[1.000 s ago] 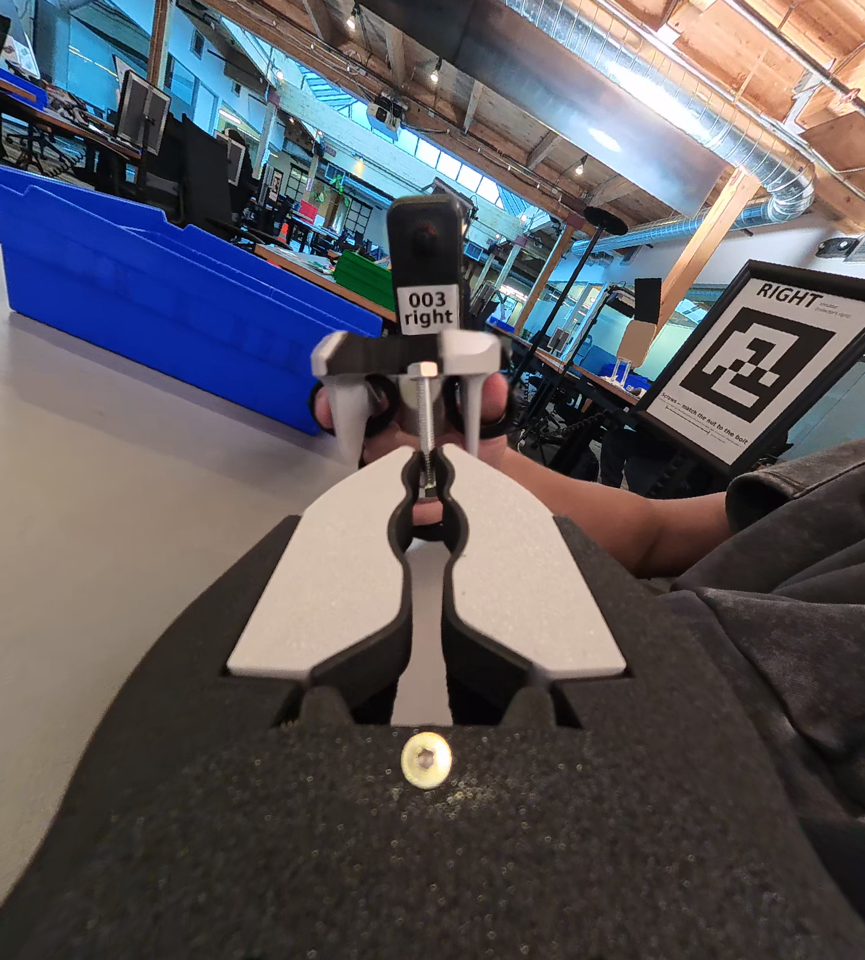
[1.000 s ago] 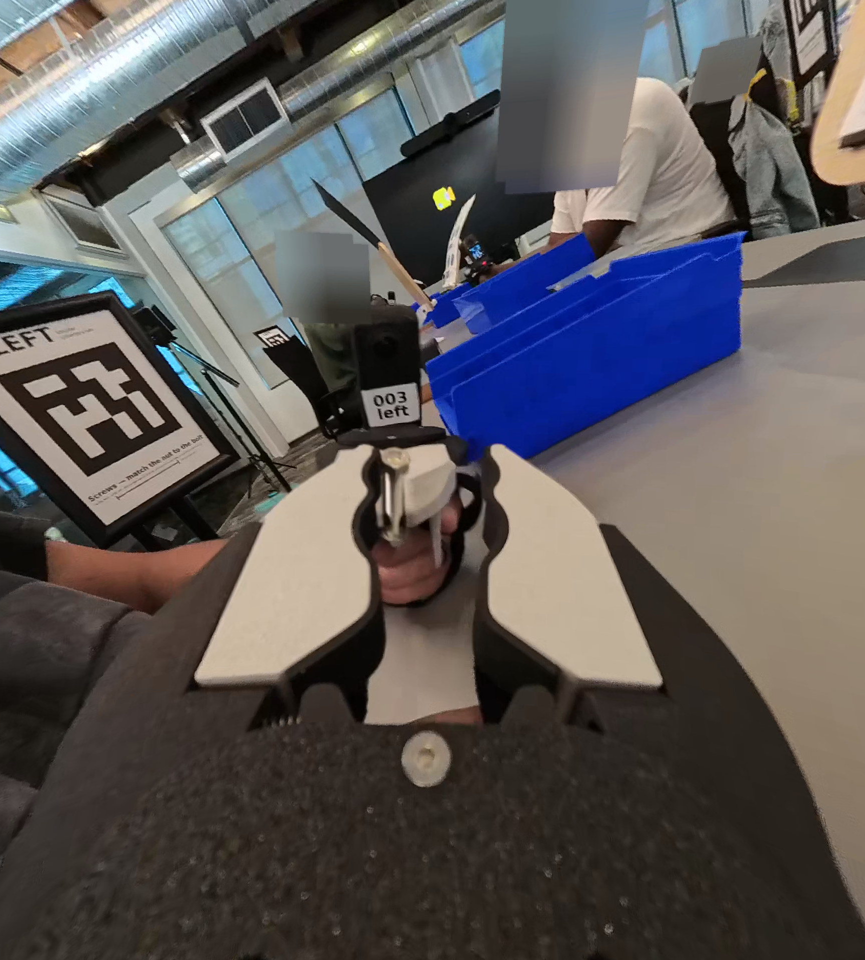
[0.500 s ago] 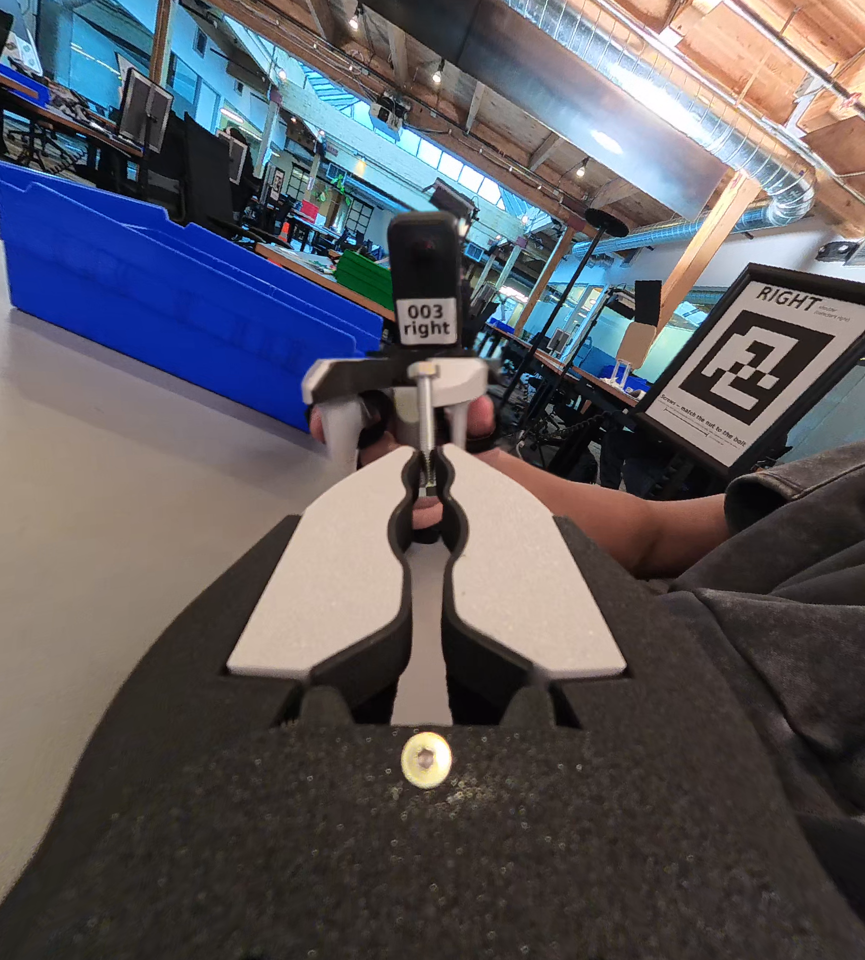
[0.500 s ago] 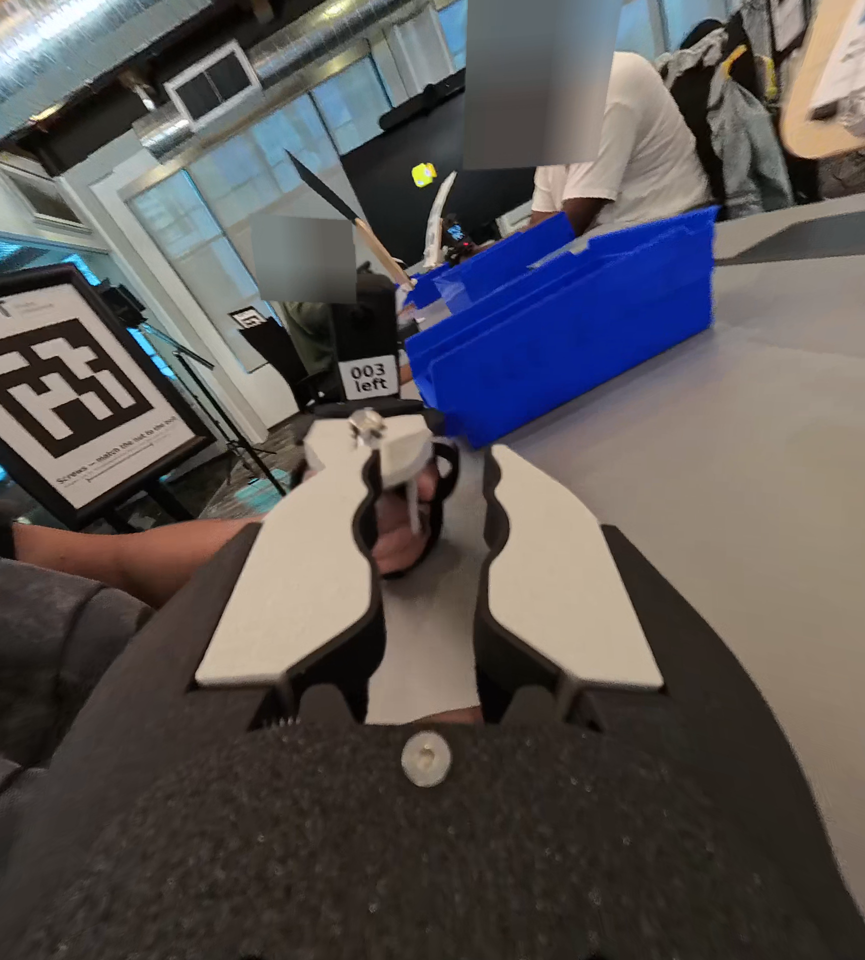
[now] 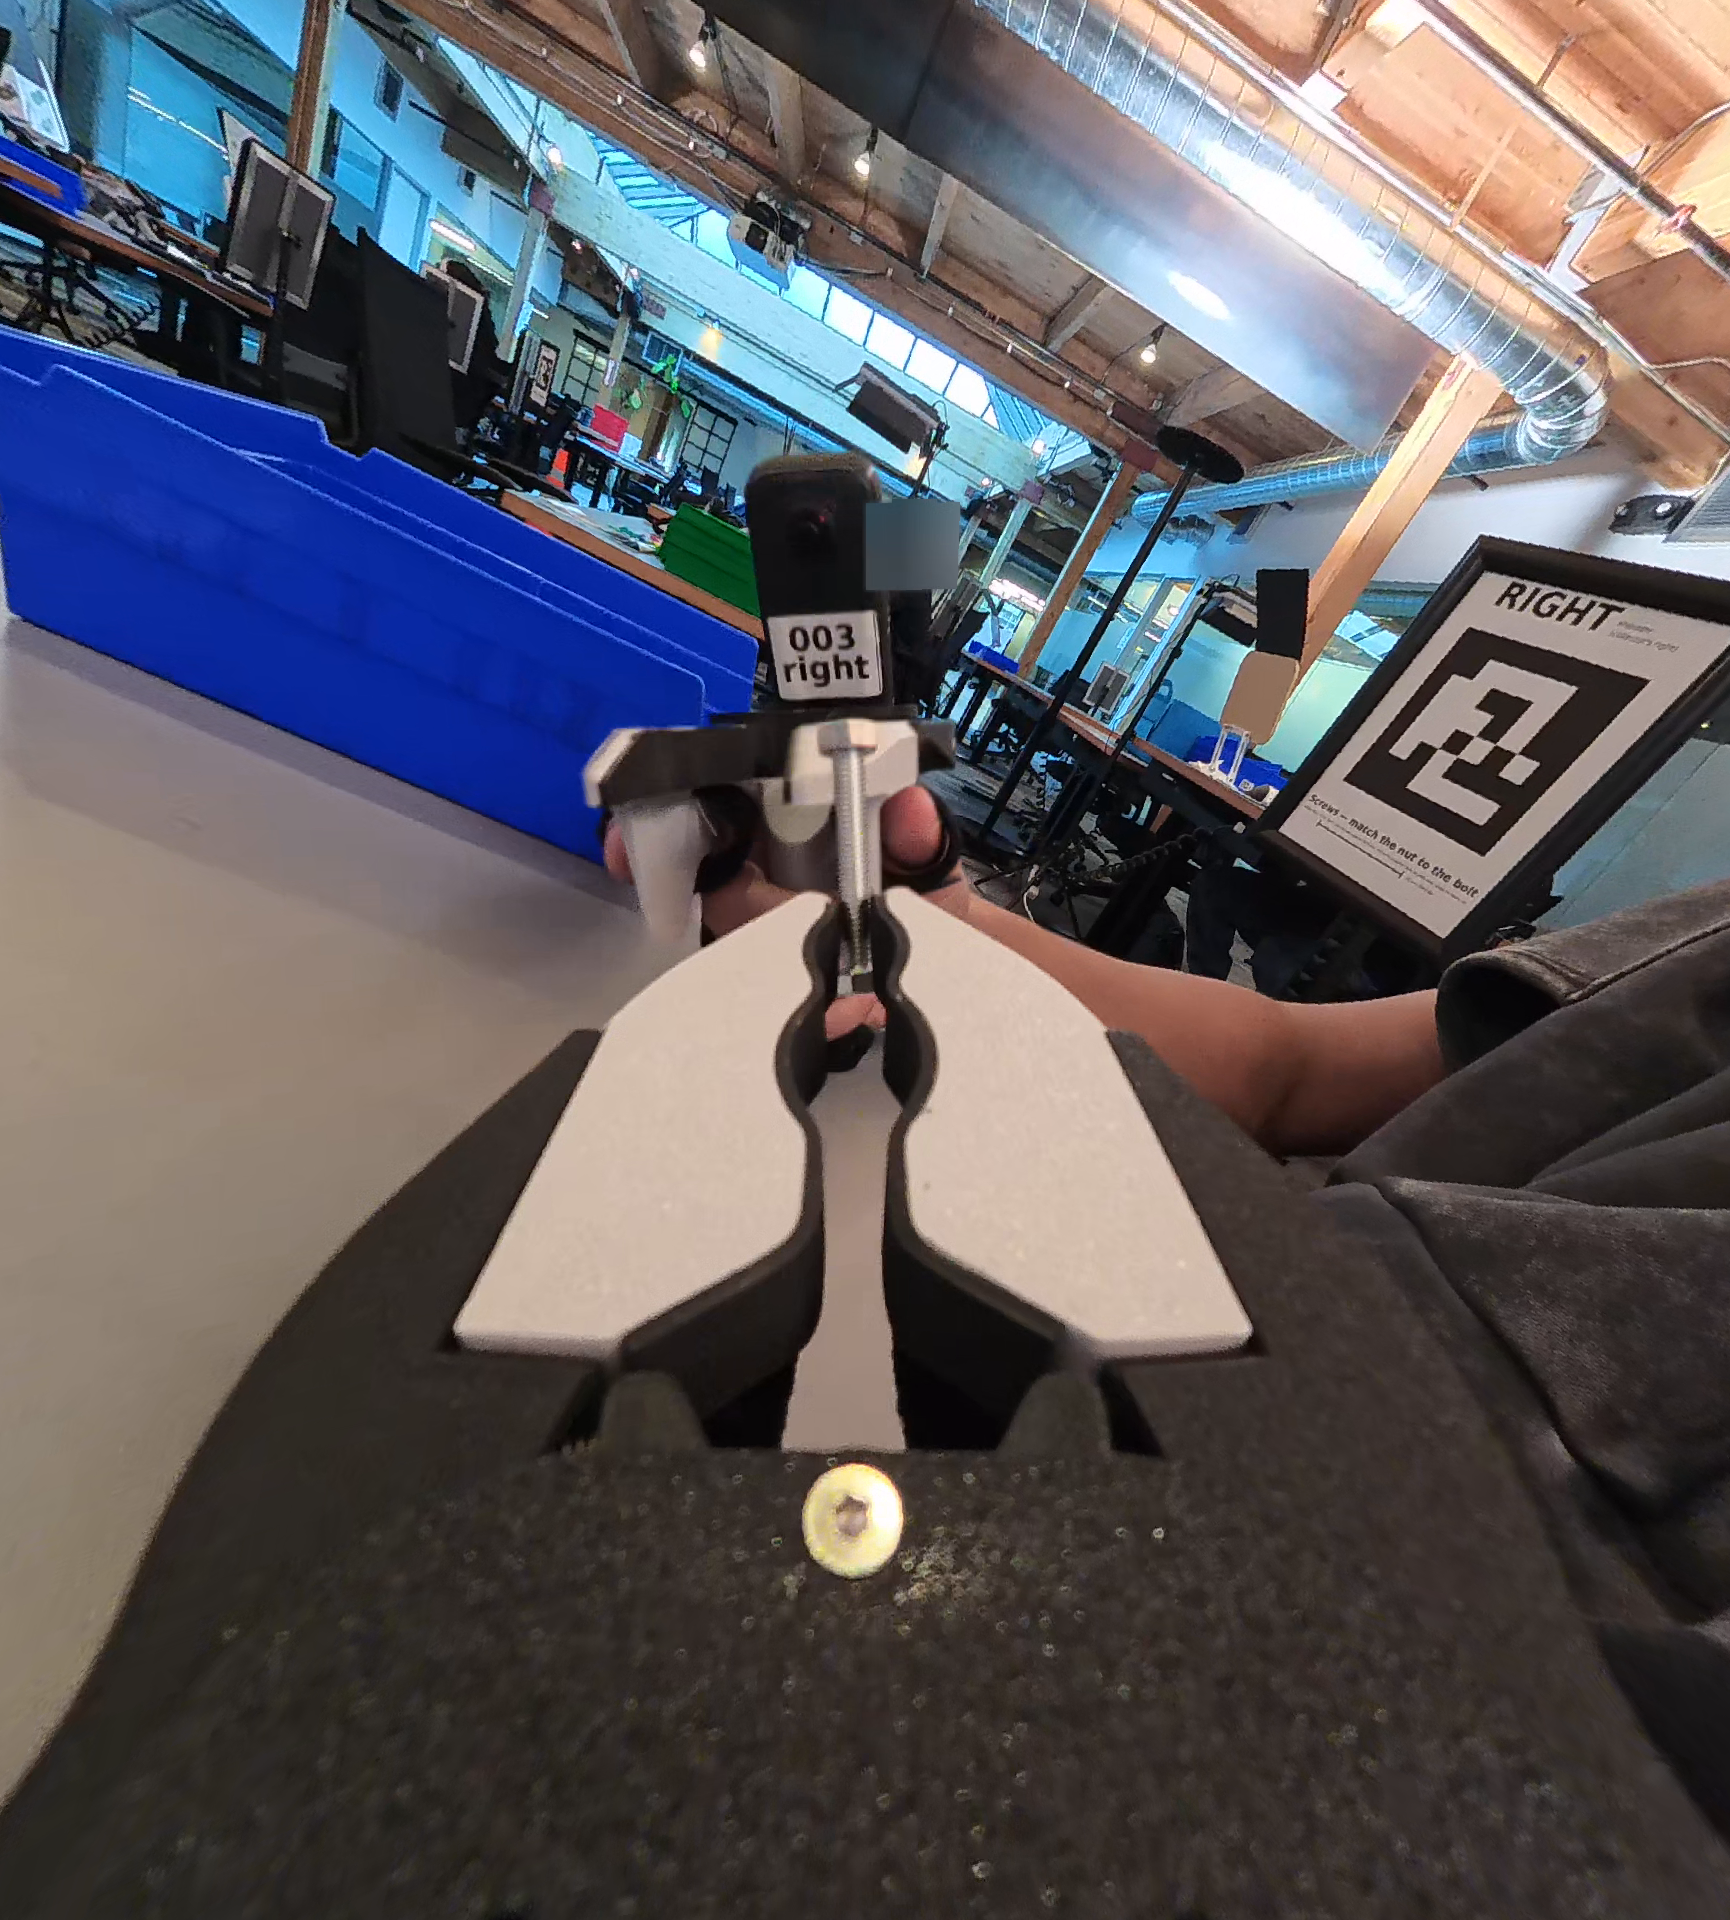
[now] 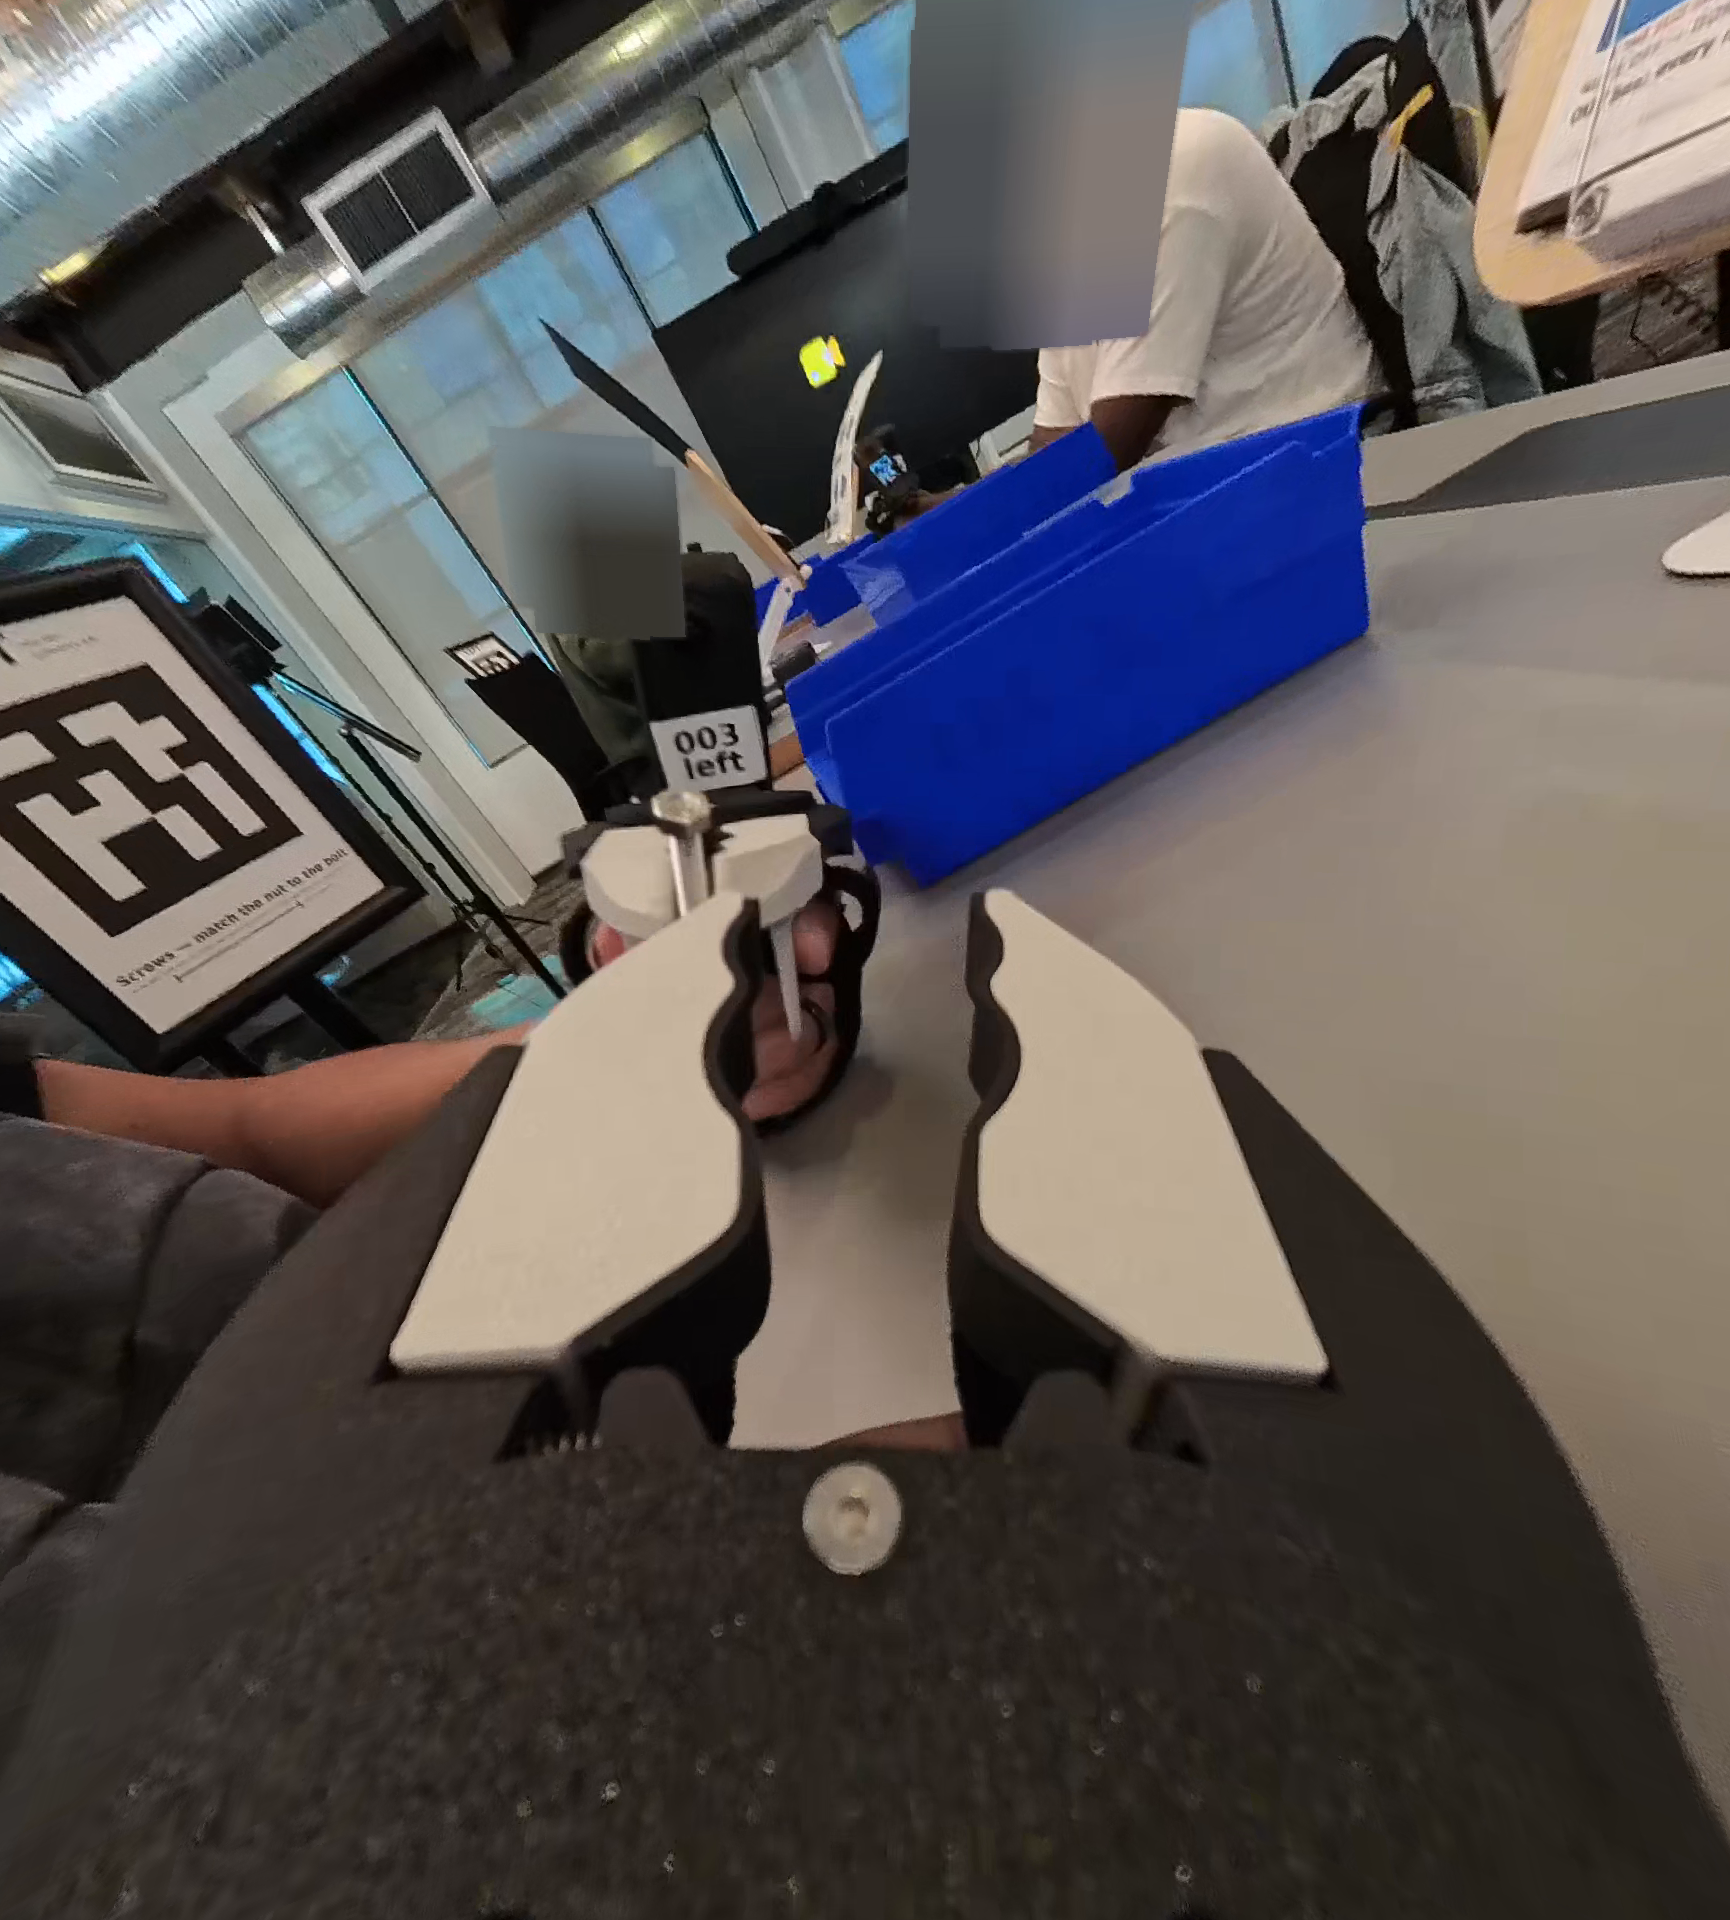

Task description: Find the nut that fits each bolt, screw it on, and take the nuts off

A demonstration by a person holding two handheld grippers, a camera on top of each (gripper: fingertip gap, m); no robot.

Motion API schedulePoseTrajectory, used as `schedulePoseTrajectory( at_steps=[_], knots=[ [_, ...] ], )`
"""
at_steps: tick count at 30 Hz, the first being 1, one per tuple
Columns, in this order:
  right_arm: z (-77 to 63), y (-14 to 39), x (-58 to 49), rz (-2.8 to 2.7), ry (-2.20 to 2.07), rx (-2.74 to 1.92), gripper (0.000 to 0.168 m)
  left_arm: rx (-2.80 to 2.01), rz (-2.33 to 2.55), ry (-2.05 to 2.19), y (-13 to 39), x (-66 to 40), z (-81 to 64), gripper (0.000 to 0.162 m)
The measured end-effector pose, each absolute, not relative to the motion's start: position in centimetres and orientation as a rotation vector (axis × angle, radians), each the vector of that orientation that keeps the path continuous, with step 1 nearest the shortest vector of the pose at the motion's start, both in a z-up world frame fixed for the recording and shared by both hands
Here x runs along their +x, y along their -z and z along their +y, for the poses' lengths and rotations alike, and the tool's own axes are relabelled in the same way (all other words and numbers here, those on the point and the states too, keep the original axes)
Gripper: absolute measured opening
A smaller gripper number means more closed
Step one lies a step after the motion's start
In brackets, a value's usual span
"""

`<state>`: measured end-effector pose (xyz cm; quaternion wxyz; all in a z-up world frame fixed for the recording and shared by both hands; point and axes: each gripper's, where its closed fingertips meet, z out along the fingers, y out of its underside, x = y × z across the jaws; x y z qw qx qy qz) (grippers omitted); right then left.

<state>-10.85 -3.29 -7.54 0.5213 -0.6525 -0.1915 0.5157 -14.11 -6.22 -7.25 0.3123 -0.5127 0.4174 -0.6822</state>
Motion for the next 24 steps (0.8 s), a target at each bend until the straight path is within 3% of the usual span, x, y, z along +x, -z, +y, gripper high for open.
schedulePoseTrajectory(
  at_steps=[6, 14, 18, 24],
  knots=[
    [-4.9, 5.0, -13.7, -0.563, -1.295, -1.499, 0.040, -1.354, 1.109, 1.797, 7.3, -14.0, -6.3, 0.005],
    [-3.8, 7.5, -11.4, -0.486, -1.251, -1.575, 0.037, -1.350, 1.107, 1.804, 7.2, -14.1, -6.3, 0.005],
    [-4.4, 6.2, -12.1, -0.508, -1.275, -1.544, 0.038, -1.354, 1.114, 1.800, 7.3, -14.1, -6.4, 0.005],
    [-3.2, 7.7, -11.4, -0.457, -1.068, -1.595, 0.041, -1.368, 1.033, 1.772, 7.1, -14.5, -5.2, 0.005]
  ],
)
